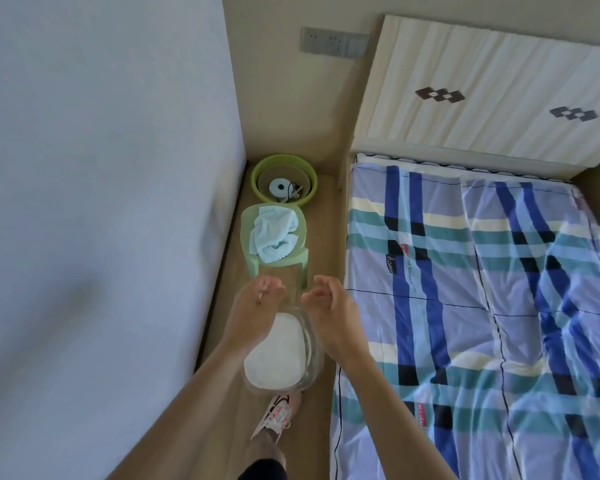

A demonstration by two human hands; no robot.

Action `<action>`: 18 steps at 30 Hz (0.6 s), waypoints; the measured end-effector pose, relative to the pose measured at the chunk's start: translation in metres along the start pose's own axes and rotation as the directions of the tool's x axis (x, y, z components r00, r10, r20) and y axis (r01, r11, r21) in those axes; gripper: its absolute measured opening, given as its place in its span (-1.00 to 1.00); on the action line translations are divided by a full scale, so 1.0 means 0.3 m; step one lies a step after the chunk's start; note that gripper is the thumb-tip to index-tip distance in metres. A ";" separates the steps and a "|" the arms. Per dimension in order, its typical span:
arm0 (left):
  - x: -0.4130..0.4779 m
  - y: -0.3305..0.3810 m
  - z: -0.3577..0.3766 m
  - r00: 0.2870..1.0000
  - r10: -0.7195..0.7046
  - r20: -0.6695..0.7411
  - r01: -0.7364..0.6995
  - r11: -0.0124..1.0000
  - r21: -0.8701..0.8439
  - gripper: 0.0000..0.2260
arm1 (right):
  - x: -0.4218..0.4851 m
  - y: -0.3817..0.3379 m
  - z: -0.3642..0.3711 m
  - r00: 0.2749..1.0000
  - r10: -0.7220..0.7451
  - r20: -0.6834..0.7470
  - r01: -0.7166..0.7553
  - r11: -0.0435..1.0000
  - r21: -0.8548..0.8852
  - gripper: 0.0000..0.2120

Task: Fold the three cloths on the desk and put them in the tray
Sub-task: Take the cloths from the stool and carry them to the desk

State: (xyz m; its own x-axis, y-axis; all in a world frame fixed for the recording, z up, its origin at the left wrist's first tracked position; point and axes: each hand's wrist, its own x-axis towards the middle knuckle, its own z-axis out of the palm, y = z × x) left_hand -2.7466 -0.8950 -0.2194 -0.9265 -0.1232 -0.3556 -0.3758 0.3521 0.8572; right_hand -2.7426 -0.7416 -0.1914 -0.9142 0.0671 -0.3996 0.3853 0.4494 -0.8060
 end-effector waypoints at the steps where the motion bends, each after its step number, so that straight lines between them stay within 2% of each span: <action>1: 0.086 -0.022 0.012 1.000 -0.011 -0.004 0.012 0.999 0.037 -0.85 | 0.077 0.000 0.013 1.000 0.015 0.012 -0.015 1.000 -0.019 -0.58; 5: 0.381 -0.141 0.067 0.999 -0.038 0.027 0.031 0.978 0.208 -0.87 | 0.325 0.037 0.061 0.998 0.062 0.033 -0.059 0.994 -0.090 -0.55; 11: 0.784 -0.413 0.158 0.992 -0.116 0.044 0.083 0.883 0.461 -0.73 | 0.617 0.145 0.155 0.994 0.097 0.056 -0.086 0.982 -0.171 -0.57; 18: 1.127 -0.658 0.290 0.990 -0.077 0.116 -0.035 0.671 0.741 -0.61 | 0.818 0.299 0.220 0.989 0.128 0.077 -0.111 0.974 -0.197 -0.55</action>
State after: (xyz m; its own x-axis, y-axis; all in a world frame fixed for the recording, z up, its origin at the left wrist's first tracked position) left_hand -2.9841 -0.9255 -0.5412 -0.8862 -0.0411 -0.4615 -0.2054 0.9277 0.3118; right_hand -2.9242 -0.7437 -0.3906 -0.8448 0.0553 -0.5321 0.4522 0.6054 -0.6549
